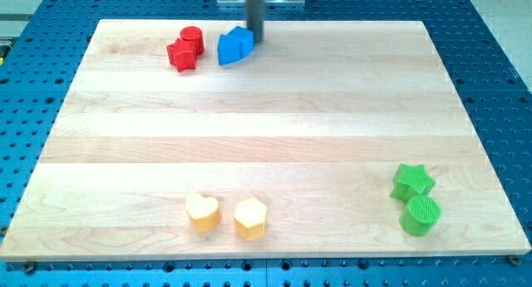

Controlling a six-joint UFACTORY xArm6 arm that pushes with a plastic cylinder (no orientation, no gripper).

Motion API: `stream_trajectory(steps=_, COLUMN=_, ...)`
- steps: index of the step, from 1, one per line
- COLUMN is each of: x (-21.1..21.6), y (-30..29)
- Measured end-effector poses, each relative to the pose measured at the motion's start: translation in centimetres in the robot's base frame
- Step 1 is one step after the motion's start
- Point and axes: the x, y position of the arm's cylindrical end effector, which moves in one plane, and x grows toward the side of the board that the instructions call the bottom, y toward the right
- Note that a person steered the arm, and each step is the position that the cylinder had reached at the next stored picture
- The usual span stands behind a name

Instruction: Move red blocks and blue blocks to the left

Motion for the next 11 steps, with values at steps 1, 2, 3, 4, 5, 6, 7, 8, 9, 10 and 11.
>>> stream_trajectory(steps=1, x=-0.5, y=-4.5)
stream_trajectory(steps=2, x=-0.6, y=3.0)
stream_trajectory(steps=3, x=3.6, y=-0.8)
stream_trajectory(steps=4, x=3.6, y=-6.6)
stream_trajectory(steps=5, x=3.7, y=-1.8)
stream_trajectory(steps=6, x=4.9, y=5.5)
stream_trajectory(steps=7, x=7.6, y=0.5)
stream_trajectory(steps=8, x=7.5, y=-5.1)
stream_trajectory(steps=9, x=7.2, y=-8.8)
stream_trajectory(steps=10, x=7.4, y=-6.8)
stream_trajectory(steps=11, x=9.8, y=4.1)
